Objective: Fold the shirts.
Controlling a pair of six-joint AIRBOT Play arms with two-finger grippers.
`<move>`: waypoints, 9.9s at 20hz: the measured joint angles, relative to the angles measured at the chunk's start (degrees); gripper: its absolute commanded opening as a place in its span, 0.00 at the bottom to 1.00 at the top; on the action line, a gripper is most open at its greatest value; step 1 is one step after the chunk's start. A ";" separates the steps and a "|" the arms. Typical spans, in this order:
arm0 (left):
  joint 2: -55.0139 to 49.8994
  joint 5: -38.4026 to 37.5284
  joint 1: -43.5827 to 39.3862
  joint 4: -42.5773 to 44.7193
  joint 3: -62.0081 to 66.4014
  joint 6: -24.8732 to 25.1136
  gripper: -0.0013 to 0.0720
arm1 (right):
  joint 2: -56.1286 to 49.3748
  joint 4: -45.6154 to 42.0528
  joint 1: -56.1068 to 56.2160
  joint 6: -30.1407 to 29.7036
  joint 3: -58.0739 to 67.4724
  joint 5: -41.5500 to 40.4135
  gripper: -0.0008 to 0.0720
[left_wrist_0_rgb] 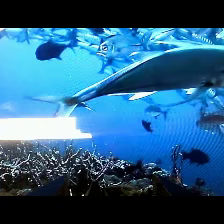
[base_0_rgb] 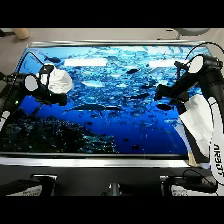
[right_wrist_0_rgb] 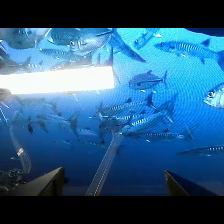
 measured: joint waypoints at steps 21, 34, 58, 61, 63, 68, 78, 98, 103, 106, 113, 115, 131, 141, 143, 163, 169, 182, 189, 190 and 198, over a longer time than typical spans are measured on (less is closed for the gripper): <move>-2.05 10.05 0.04 0.37 0.57 -0.02 0.84 | 0.00 -0.02 0.00 0.00 0.00 -1.70 0.93; -40.41 2.10 13.92 0.26 38.18 -3.78 0.33 | 0.00 1.11 0.00 -0.17 0.00 -4.81 0.93; 1.73 12.90 -29.16 -2.14 10.43 -4.66 0.30 | 23.19 -3.17 0.02 -2.25 -0.68 4.81 0.93; -4.15 14.14 -33.29 -3.89 4.44 -8.13 1.00 | 22.84 -3.30 0.02 -2.86 -3.80 5.73 0.93; -6.34 10.95 -32.68 -3.76 4.98 -7.32 1.00 | 22.08 -2.19 0.02 -3.54 -7.43 5.57 0.93; -3.30 1.27 -20.35 -1.07 5.35 -1.97 1.00 | 21.20 6.64 0.07 -6.84 -24.17 0.02 0.93; -5.75 13.09 -10.93 -23.78 -15.78 0.72 0.73 | 12.81 27.02 0.11 -13.99 -44.65 -18.12 0.93; 16.00 18.73 -10.71 -18.88 -4.09 9.35 0.05 | 19.02 30.45 4.72 -19.08 -26.77 -24.65 0.03; 30.91 22.49 -11.08 -15.08 11.30 7.74 0.05 | 40.22 26.01 1.73 -16.15 -9.11 -26.03 0.03; 36.39 24.94 -11.15 -14.49 14.56 5.79 0.05 | 47.71 24.59 1.25 -10.69 -5.73 -28.65 0.03; 30.36 32.85 -11.08 -9.14 16.22 4.22 0.05 | 43.30 18.86 0.96 -2.69 -4.70 -18.82 0.03; 23.30 34.99 -11.02 -8.04 16.39 4.09 0.05 | 38.47 15.30 0.94 -1.44 -7.32 -16.06 0.03; -6.56 -3.98 0.04 -16.90 5.31 7.91 0.94 | 10.67 14.75 -8.44 -5.01 -22.36 -12.50 0.70; 6.21 13.57 -1.51 -29.18 -33.94 9.11 0.83 | 10.29 15.80 -6.51 -12.35 -37.07 -8.09 0.94; 6.32 17.46 -2.75 -30.27 -35.39 8.15 0.83 | 10.27 16.28 -3.15 -11.76 -39.30 -11.26 0.93; 21.22 21.64 -0.42 -17.29 -12.70 7.32 0.05 | 14.82 26.23 -0.17 -13.31 -31.45 -23.19 0.03; 38.73 18.67 10.64 -3.41 12.39 -0.09 0.05 | 43.82 15.74 -10.32 -11.13 -6.69 -26.27 0.03; 38.53 2.67 14.38 -6.84 -0.31 0.33 0.05 | 36.68 7.72 -12.50 -8.74 -0.76 -17.38 0.03; 12.72 12.37 13.42 -17.46 -16.31 1.75 0.25 | 4.28 17.86 -11.52 -7.48 -0.70 -17.20 0.36; 8.00 12.98 13.38 -19.50 -15.41 1.90 0.59 | 0.57 21.18 -11.19 -6.67 -0.70 -17.59 0.55; -6.78 -3.45 17.66 -17.35 -2.21 9.66 0.80 | -6.10 20.13 -11.21 -9.57 -3.32 -4.79 0.71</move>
